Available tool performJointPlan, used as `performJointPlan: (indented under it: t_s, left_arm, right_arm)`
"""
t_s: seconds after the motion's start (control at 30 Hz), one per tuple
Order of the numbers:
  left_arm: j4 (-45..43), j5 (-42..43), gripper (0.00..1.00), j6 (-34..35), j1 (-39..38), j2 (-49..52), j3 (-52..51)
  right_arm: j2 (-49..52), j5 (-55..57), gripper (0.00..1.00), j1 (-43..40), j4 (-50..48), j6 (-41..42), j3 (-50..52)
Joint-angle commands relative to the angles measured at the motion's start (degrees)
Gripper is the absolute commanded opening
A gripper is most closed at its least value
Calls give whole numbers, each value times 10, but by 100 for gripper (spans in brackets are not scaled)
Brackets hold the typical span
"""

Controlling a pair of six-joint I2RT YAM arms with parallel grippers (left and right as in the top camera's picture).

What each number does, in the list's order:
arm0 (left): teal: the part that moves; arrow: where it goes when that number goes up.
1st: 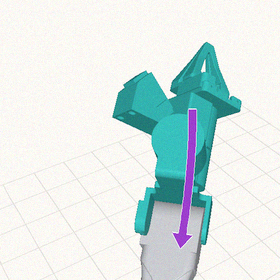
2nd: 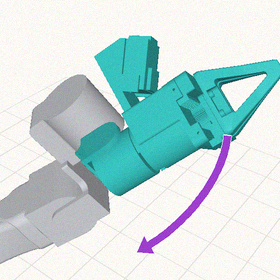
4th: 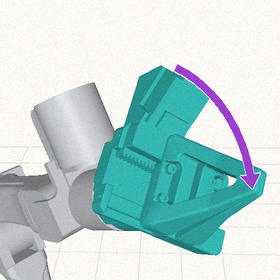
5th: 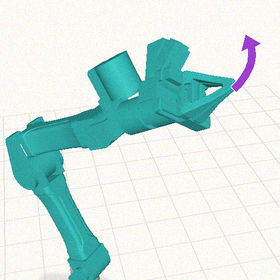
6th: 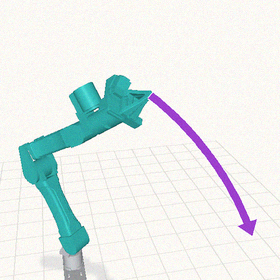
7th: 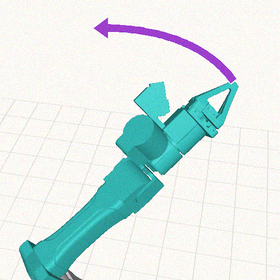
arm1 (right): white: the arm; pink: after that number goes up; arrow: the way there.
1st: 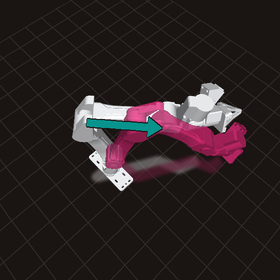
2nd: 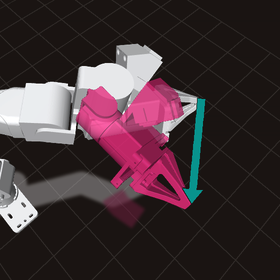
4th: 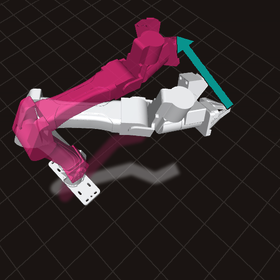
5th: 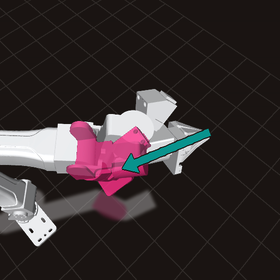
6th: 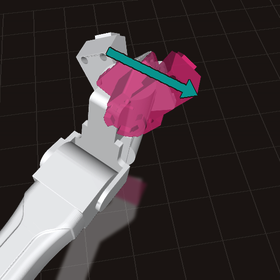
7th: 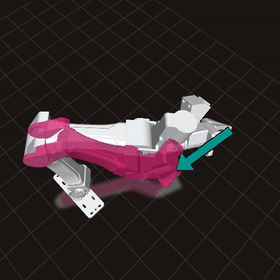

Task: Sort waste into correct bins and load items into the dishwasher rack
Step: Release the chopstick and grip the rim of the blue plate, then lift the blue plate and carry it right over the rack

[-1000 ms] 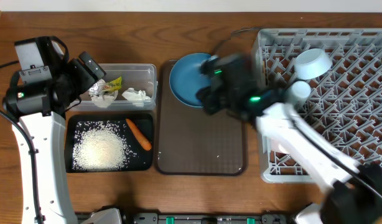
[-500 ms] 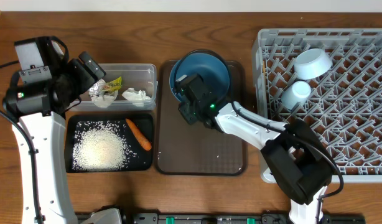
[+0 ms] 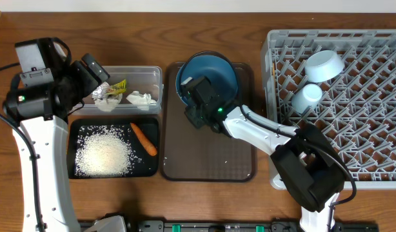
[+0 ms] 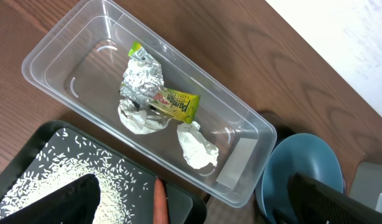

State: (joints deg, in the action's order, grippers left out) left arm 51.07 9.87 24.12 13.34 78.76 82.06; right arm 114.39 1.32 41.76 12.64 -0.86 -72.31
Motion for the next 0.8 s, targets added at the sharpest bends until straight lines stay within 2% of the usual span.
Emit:
performJointPlan:
  t_s: [0.0, 0.33, 0.6, 0.7, 0.77]
  left_arm:
    - [1, -9, 98, -5, 2, -2, -4]
    - [1, -9, 98, -5, 2, -2, -4]
    - [1, -9, 98, -5, 2, -2, -4]
    - [1, -9, 98, -5, 2, -2, -4]
    - [1, -9, 98, -5, 2, -2, -4]
  right_arm:
    - [-5, 2, 33, 10, -1, -61, -1]
    - [-5, 2, 30, 11, -27, -87, -1]
    - [-5, 2, 12, 11, -9, -86, -1]
    - [-5, 2, 1, 11, 0, -87, -1]
    - [-7, 2, 1, 11, 2, -86, -1]
